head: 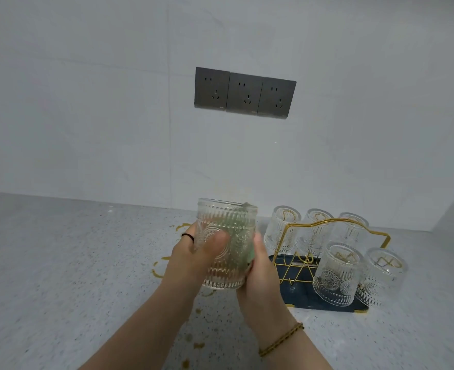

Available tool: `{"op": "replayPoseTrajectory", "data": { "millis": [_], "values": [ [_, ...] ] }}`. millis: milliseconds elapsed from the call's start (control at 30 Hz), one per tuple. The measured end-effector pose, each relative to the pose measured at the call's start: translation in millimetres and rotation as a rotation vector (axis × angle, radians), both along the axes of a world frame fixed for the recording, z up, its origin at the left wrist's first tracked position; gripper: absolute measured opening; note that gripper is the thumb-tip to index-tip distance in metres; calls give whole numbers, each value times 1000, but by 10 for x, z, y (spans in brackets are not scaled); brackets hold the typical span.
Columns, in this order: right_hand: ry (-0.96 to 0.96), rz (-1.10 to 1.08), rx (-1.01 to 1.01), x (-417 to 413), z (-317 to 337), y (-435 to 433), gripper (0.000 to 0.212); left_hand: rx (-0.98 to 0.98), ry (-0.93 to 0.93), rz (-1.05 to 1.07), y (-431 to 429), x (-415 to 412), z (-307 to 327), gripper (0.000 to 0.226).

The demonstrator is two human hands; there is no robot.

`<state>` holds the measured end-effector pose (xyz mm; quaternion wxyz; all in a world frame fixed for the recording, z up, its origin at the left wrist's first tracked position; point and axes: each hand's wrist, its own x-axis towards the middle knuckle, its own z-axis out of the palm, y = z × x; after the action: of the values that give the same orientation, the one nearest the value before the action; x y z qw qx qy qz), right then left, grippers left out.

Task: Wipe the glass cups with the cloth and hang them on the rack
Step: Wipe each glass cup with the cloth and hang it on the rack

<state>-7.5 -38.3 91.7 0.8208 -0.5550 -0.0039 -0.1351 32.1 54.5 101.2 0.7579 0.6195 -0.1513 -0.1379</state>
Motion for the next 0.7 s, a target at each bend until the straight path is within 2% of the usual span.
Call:
{"op": "replayPoseTrajectory", "data": {
  "millis": [67,167,233,333,400,533,600,700],
  "values": [
    [-61,-109,-225,-66,-20,64,32,-9,20,16,7,18,-31,102],
    [-164,-173,-431,-117,-54,172,51,-29,35,12,48,60,-63,110],
    [-191,-163,-361,-94,-48,143,50,-37,13,12,34,45,-10,111],
    [-81,-63,-88,0,-80,34,45,-10,-6,20,2,23,13,108],
    [-25,-93,-26,26,-120,6,43,-5,-6,29,-7,-6,-13,101],
    [-14,-156,-230,-60,-135,-3,31,10,-26,86,1,1,-42,102],
    [1,-203,-362,-60,-100,22,36,-22,-23,154,6,18,-43,95],
    [-26,-318,-637,6,-118,64,53,48,-25,163,-49,0,-77,90]
  ]
}}
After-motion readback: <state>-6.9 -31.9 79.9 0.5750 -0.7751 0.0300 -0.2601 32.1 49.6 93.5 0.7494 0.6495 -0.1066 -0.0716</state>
